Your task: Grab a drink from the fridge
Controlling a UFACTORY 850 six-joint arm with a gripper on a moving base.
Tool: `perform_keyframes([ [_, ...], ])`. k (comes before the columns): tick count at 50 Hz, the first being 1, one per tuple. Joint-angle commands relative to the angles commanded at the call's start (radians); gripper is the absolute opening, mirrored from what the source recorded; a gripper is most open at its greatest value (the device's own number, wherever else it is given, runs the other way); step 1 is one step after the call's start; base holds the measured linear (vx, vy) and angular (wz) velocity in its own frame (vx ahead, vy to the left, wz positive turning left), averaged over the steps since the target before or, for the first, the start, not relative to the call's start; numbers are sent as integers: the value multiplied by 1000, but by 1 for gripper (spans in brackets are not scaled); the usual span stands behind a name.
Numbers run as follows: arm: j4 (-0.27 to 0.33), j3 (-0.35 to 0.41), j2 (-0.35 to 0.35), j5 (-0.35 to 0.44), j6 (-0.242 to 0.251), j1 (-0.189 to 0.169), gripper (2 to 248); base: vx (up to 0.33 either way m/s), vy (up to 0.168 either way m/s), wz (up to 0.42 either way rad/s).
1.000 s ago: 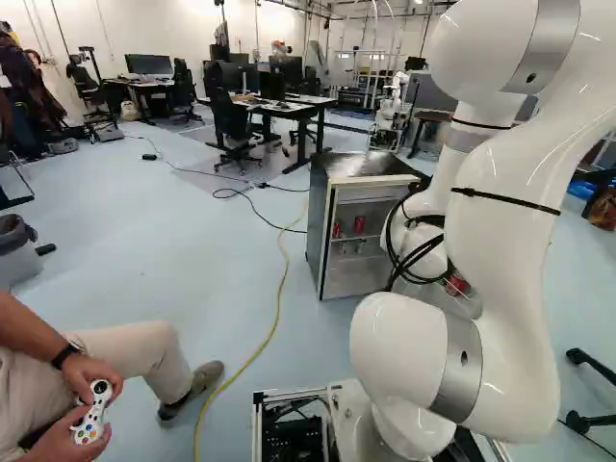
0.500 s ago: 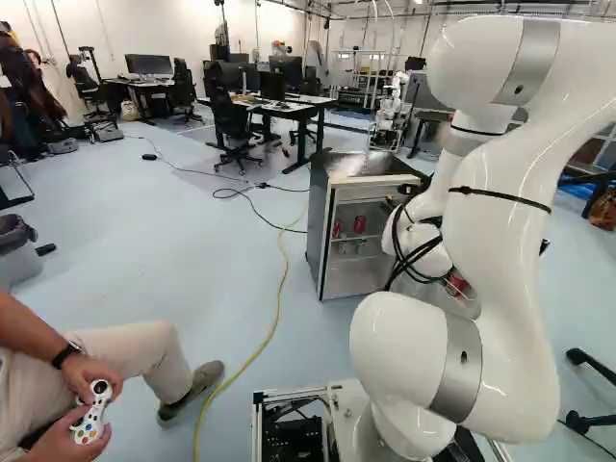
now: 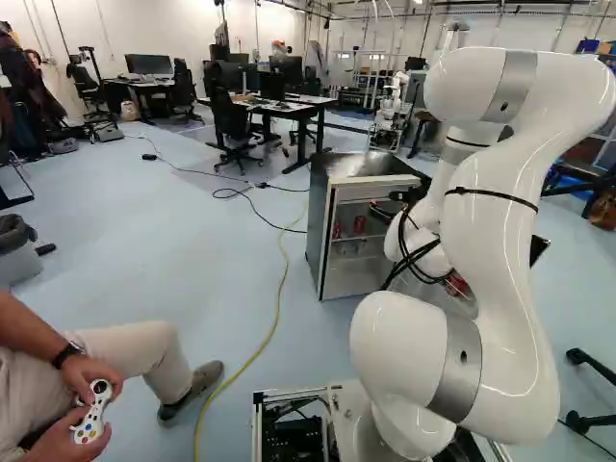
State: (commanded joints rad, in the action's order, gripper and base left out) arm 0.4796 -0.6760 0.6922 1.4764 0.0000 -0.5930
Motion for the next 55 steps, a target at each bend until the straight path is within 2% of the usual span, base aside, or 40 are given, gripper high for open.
perform_keyframes([
  [14,101,-82,82,-13,0,-8,247,0,0,0],
  [25,158,-143,143,-25,0,-7,247,0,0,0],
  [55,172,-247,268,-29,0,8,247,0,0,0],
])
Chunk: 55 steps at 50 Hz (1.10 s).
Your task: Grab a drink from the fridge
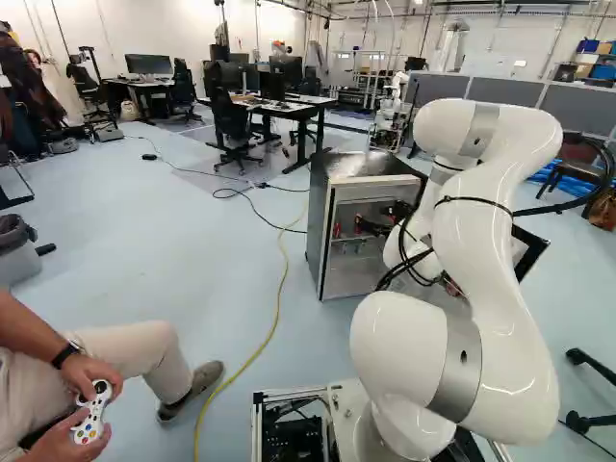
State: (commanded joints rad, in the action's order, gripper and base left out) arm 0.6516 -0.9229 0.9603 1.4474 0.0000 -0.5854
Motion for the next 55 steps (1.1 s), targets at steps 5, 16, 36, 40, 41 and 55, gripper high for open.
perform_keyframes([
  [5,0,-17,20,0,0,2,247,0,0,0],
  [16,0,-63,69,0,0,10,247,0,0,0],
  [36,0,-159,162,0,0,24,247,0,0,0],
  [40,0,-178,180,0,0,27,247,0,0,0],
  [41,0,-183,185,0,0,28,247,0,0,0],
  [55,0,-250,249,0,0,36,247,0,0,0],
])
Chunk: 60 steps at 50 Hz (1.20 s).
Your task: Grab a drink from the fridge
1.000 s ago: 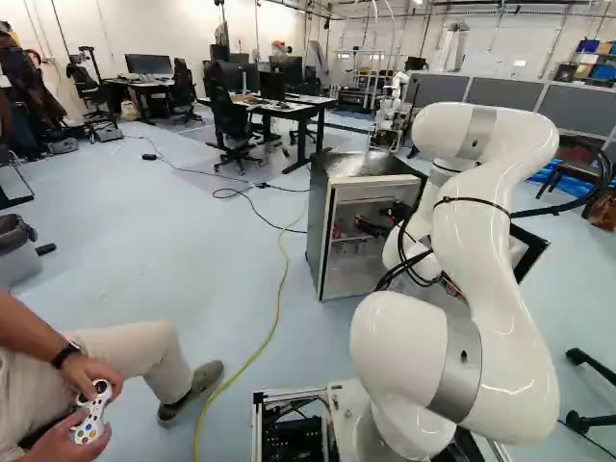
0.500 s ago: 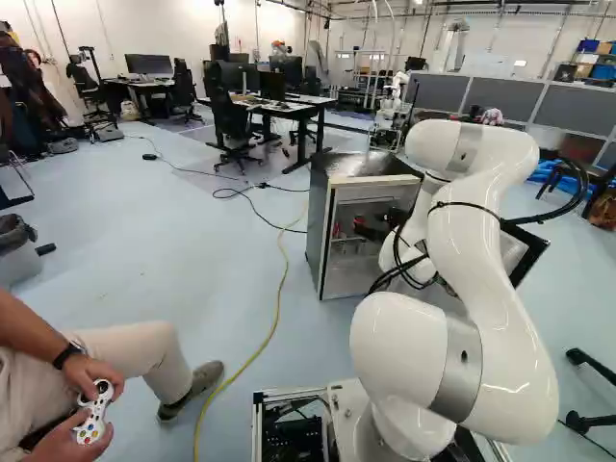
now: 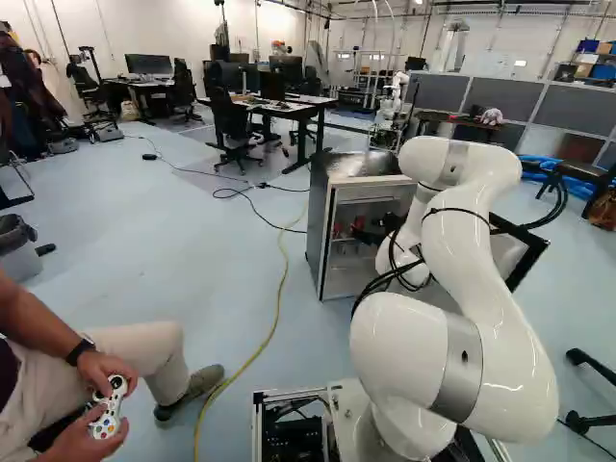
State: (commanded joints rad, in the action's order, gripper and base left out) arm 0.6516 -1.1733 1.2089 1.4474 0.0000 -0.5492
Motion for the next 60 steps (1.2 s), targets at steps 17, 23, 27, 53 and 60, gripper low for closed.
perform_keyframes([
  [17,0,-82,76,0,0,9,247,0,0,0],
  [23,0,-108,100,0,0,12,247,0,0,0],
  [27,0,-118,107,0,0,13,247,0,0,0],
  [53,9,-152,126,0,0,19,247,0,0,0],
  [60,16,-164,132,0,0,17,247,0,0,0],
])
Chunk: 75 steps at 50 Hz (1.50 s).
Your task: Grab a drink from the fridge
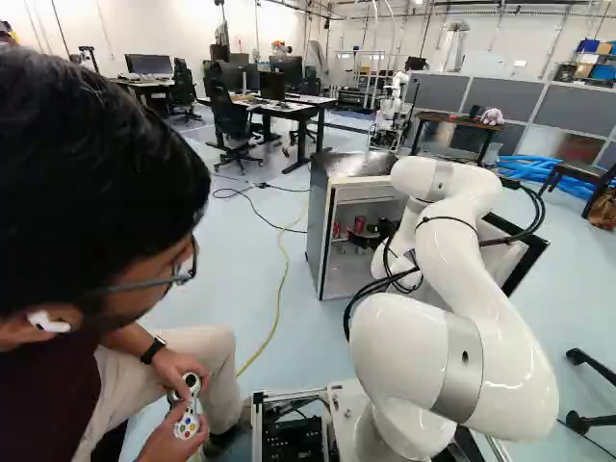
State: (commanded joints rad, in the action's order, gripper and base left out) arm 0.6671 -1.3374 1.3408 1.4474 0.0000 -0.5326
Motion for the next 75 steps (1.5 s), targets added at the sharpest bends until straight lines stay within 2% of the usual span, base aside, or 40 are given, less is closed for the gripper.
perform_keyframes([
  [20,46,-43,22,0,0,-14,247,0,0,0],
  [59,216,-76,38,0,0,-24,247,0,0,0],
  [74,236,-82,41,0,0,-23,247,0,0,0],
  [75,236,-82,41,0,0,-23,239,0,0,0],
])
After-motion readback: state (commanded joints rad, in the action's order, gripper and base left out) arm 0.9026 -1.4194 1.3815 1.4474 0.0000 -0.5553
